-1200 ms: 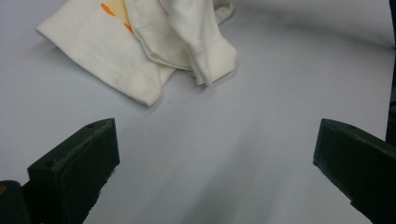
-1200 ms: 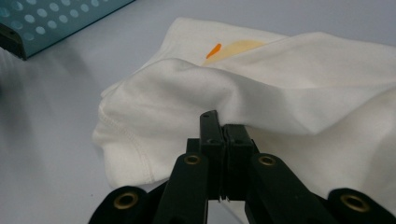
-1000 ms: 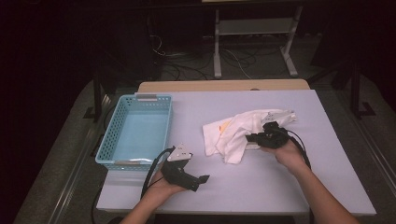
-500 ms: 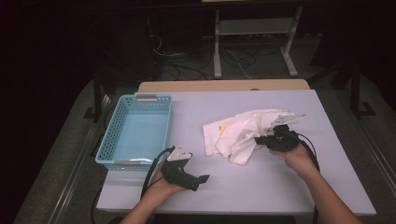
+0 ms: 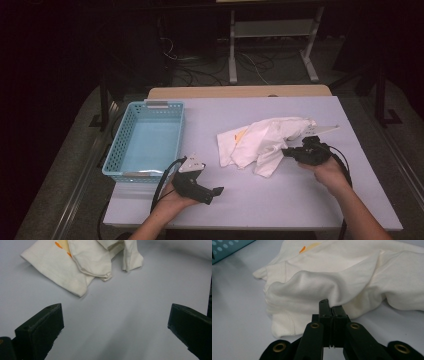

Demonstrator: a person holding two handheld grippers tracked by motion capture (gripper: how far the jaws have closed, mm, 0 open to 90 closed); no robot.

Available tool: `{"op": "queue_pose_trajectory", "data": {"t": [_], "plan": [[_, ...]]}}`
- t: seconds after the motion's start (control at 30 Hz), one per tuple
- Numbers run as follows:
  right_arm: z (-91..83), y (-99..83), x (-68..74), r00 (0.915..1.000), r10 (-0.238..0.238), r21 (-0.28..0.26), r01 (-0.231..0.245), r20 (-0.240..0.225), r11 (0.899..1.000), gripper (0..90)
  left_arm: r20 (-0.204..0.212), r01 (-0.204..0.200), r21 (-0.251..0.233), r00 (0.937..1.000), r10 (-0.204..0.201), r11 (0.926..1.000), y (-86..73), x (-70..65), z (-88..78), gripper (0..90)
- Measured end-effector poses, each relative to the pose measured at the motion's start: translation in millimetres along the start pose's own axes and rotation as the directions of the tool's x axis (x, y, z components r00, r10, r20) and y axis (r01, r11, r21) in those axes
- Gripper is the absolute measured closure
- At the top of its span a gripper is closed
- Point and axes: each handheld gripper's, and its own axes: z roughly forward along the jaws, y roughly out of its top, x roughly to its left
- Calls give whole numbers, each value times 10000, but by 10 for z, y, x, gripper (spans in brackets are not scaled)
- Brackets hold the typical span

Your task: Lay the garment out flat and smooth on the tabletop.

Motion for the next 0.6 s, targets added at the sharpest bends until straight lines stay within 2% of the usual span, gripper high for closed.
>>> {"op": "queue_pose_trajectory", "data": {"t": [0.23, 0.6], "plan": [[-64, -65, -63, 9994, 95, 210, -101, 324, 9997, 866, -14, -10, 0, 10000, 10, 10000, 1, 1, 0, 0], [-162, -132, -134, 9977, 264, 218, -278, 631, 9994, 866, 3, -1, -22, 10000, 1, 10000, 2, -2, -5, 0]]}}
